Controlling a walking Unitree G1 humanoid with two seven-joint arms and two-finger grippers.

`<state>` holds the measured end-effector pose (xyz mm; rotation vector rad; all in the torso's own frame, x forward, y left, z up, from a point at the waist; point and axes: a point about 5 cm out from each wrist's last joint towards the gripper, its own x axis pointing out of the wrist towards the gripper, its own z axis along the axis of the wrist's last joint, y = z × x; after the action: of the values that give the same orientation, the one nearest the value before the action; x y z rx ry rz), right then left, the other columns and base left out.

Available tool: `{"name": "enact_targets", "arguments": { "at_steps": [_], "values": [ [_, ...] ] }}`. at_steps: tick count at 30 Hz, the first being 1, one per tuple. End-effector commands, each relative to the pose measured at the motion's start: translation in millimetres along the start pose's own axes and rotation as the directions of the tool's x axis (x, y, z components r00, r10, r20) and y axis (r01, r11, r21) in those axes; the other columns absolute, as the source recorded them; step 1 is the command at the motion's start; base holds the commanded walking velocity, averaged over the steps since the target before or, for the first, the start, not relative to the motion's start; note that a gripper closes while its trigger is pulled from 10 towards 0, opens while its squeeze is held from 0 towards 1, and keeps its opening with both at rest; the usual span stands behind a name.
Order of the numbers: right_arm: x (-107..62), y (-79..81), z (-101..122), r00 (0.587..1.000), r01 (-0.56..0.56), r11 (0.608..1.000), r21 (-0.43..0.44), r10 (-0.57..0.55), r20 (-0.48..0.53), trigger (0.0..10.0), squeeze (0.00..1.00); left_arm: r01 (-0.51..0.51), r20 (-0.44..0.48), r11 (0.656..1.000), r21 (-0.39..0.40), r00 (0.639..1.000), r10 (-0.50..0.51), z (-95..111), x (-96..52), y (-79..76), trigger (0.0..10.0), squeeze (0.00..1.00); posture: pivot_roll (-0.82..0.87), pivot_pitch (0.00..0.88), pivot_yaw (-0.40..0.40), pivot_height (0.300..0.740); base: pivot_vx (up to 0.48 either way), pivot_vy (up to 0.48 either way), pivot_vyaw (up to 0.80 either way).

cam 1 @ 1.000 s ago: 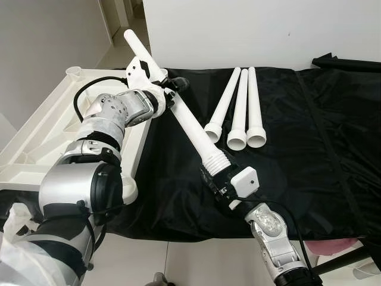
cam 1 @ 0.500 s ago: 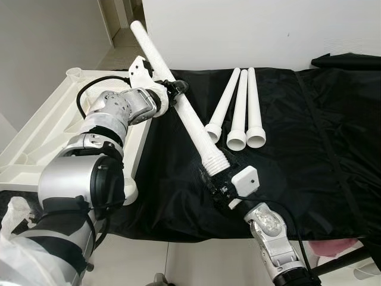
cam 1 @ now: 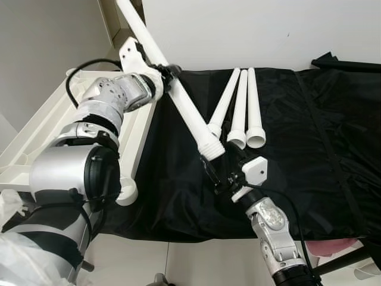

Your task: Building children table

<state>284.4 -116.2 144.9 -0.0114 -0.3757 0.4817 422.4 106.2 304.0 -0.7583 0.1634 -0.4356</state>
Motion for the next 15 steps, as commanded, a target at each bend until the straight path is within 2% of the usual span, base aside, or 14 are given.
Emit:
{"name": "enact_targets", "arguments": {
  "at_steps": [1, 7, 9, 10, 14, 15],
  "values": [
    [3.5, -5.2, 4.9, 1.0, 0.017, 1.0, 0.005, -0.017, 0.007, 10.0, 0.0, 0.294, 0.044, 0.952, 0.083, 0.953, -0.299, 14.7, -4.9, -18.7, 10.0, 0.0, -0.05, 0.0, 0.111, 0.74, 0.0, 0.0, 0.0],
    [10.0, -9.3, 9.1, 0.999, 0.035, 0.999, 0.028, -0.035, -0.006, 10.0, 0.0, 0.261, 0.117, 0.949, 0.178, 0.952, -0.284, 25.0, -6.0, -20.4, 10.0, 0.0, -0.05, 0.0, 0.109, 0.74, 0.0, 0.0, 0.0],
    [16.1, -10.1, 13.4, 0.999, 0.038, 0.999, 0.035, -0.037, -0.02, 10.0, 0.0, 0.249, 0.164, 0.938, 0.243, 0.942, -0.293, 31.9, -7.1, -25.2, 10.0, 0.0, -0.05, 0.0, 0.109, 0.74, 0.0, 0.0, 0.0],
    [16.1, -10.1, 13.4, 0.999, 0.038, 0.999, 0.035, -0.037, -0.02, 10.0, 0.0, 0.249, 0.164, 0.938, 0.243, 0.942, -0.293, 31.9, -7.1, -25.2, 10.0, 0.0, -0.05, 0.0, 0.109, 0.74, 0.0, 0.0, 0.0],
    [27.9, -10.6, 17.6, 0.997, 0.033, 0.999, 0.012, -0.032, -0.068, 10.0, 0.0, 0.223, 0.228, 0.906, 0.359, 0.921, -0.317, 38.0, -7.8, -37.0, 10.0, 0.0, -0.04, 0.0, 0.107, 0.74, 0.0, 0.0, 0.0],
    [27.9, -10.6, 17.6, 0.997, 0.033, 0.999, 0.012, -0.032, -0.068, 10.0, 0.0, 0.223, 0.228, 0.906, 0.359, 0.921, -0.317, 38.0, -7.8, -37.0, 10.0, 0.0, -0.04, 0.0, 0.107, 0.74, 0.0, 0.0, 0.0]
  ]
}}
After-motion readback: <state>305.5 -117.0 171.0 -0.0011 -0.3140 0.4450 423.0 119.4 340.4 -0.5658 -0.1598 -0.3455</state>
